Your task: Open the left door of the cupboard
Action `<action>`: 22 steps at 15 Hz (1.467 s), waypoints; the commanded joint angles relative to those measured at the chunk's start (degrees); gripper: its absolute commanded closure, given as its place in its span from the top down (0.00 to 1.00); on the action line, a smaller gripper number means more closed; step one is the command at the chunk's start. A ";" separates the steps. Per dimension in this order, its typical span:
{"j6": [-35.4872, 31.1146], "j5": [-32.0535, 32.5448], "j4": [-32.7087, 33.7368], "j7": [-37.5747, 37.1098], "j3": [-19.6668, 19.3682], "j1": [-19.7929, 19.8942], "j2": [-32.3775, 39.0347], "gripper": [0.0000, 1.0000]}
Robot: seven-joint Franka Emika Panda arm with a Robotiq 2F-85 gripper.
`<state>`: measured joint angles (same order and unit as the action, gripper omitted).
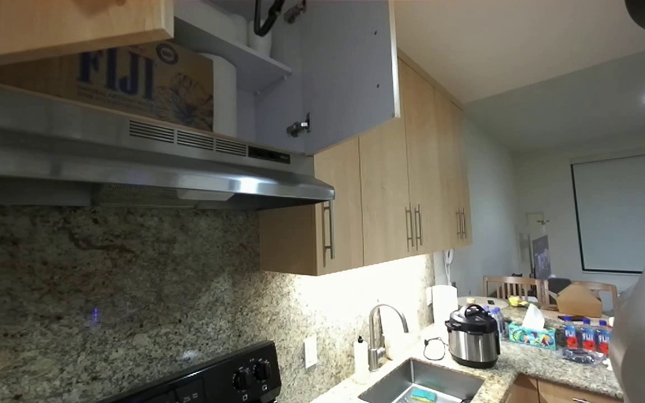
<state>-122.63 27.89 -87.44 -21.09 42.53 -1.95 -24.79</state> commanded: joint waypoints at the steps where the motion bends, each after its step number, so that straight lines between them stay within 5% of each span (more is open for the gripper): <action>1: 0.70 3.69 5.99 1.85 5.25 2.73 4.04 1.00; 9: 6.36 7.77 10.38 1.74 12.40 7.10 4.36 1.00; 22: 3.75 8.20 20.22 -1.42 12.20 11.04 -1.57 1.00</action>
<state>-117.30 35.19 -68.54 -21.04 54.06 6.29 -23.47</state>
